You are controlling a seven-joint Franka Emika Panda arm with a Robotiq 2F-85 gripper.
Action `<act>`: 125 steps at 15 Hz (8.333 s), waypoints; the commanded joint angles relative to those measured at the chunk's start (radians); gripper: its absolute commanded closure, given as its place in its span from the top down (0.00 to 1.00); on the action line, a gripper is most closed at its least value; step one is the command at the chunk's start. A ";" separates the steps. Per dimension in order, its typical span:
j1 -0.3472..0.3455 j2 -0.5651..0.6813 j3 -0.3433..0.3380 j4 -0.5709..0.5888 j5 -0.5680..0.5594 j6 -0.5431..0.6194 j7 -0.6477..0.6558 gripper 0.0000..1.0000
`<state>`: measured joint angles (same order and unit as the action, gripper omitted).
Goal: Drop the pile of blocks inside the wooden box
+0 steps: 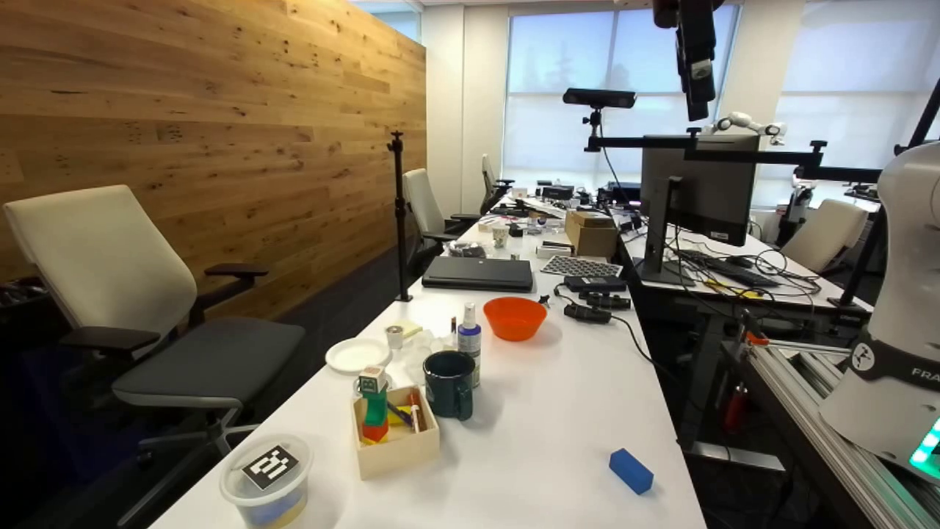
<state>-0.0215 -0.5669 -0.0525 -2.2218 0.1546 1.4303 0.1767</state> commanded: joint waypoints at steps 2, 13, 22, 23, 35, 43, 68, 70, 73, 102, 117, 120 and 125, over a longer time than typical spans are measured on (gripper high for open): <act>-0.022 0.002 0.016 0.003 0.007 -0.004 -0.009 1.00; -0.014 0.022 0.018 0.008 0.043 0.042 -0.008 1.00; 0.044 0.144 0.041 0.030 0.168 0.301 -0.100 1.00; 0.056 0.161 0.039 0.035 0.182 0.315 -0.132 1.00; 0.102 0.305 0.049 0.097 0.180 0.309 -0.422 1.00; 0.106 0.324 0.072 0.082 0.221 0.394 -0.312 1.00; 0.158 0.526 0.117 -0.078 0.337 0.652 -0.699 1.00; 0.159 0.550 0.133 -0.064 0.366 0.673 -0.677 1.00; 0.149 0.545 0.143 -0.073 0.329 0.665 -0.680 1.00; 0.124 1.072 0.251 0.405 0.257 0.831 -0.578 1.00; 0.102 1.232 0.277 0.565 0.237 0.821 -0.571 1.00; 0.098 1.257 0.282 0.595 0.244 0.822 -0.570 1.00; 0.085 1.299 0.285 0.642 0.231 0.813 -0.578 1.00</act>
<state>0.0866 0.6860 0.2109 -1.6400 0.4162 2.2498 -0.4070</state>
